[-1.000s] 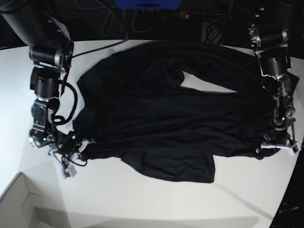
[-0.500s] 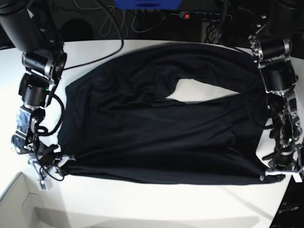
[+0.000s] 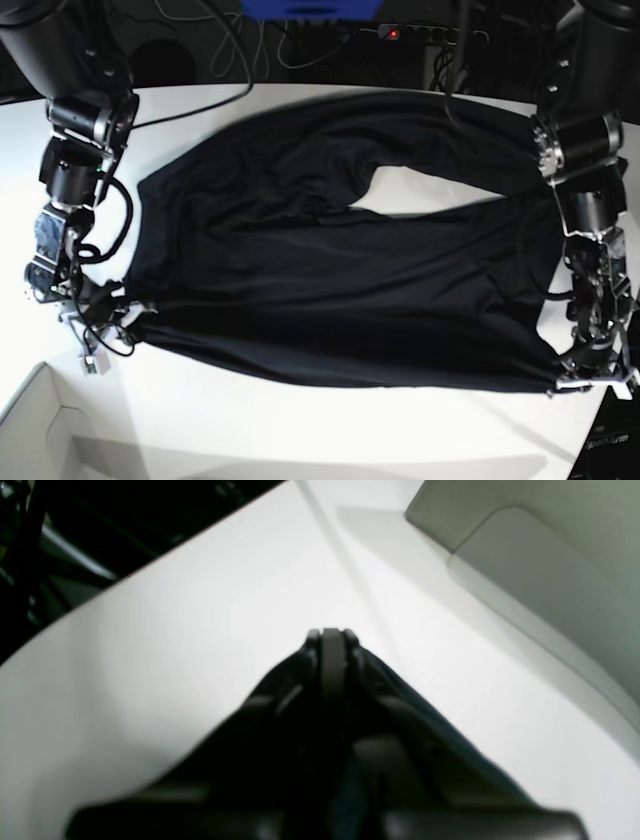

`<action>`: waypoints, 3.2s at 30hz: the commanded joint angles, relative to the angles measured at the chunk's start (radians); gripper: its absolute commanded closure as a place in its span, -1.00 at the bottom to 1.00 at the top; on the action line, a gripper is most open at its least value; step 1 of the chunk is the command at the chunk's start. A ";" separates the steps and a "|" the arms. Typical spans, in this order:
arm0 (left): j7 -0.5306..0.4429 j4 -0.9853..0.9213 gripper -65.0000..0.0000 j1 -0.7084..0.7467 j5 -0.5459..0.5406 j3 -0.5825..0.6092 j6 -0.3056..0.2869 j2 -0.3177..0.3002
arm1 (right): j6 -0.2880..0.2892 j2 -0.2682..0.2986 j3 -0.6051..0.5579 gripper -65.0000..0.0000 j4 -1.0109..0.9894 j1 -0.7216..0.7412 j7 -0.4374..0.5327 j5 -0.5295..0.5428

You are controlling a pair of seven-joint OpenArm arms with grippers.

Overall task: Layout the t-shirt on the table in an organized manner, then fold the t-shirt properly
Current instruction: 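Lift the hem with both grippers and pull it toward the collar, then hold the shirt with the right gripper and regrasp fabric with the left gripper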

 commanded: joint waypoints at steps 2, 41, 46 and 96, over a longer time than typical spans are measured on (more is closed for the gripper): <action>-0.066 -0.003 1.00 -0.049 0.001 -0.002 -0.003 -0.016 | -0.001 0.017 0.001 1.00 0.015 0.038 0.027 0.017; 0.175 0.705 0.11 0.778 -0.006 -0.309 -0.003 0.078 | 0.008 -0.265 0.099 -0.22 0.994 -0.725 -0.266 0.023; 0.175 0.639 0.11 0.769 -0.003 -0.305 -0.003 0.107 | 0.008 -0.262 0.099 -0.22 0.925 -0.716 -0.266 0.023; 0.174 0.412 1.00 0.335 0.003 -0.137 0.009 0.138 | 0.008 -0.245 0.104 -0.21 0.830 -0.660 -0.263 0.019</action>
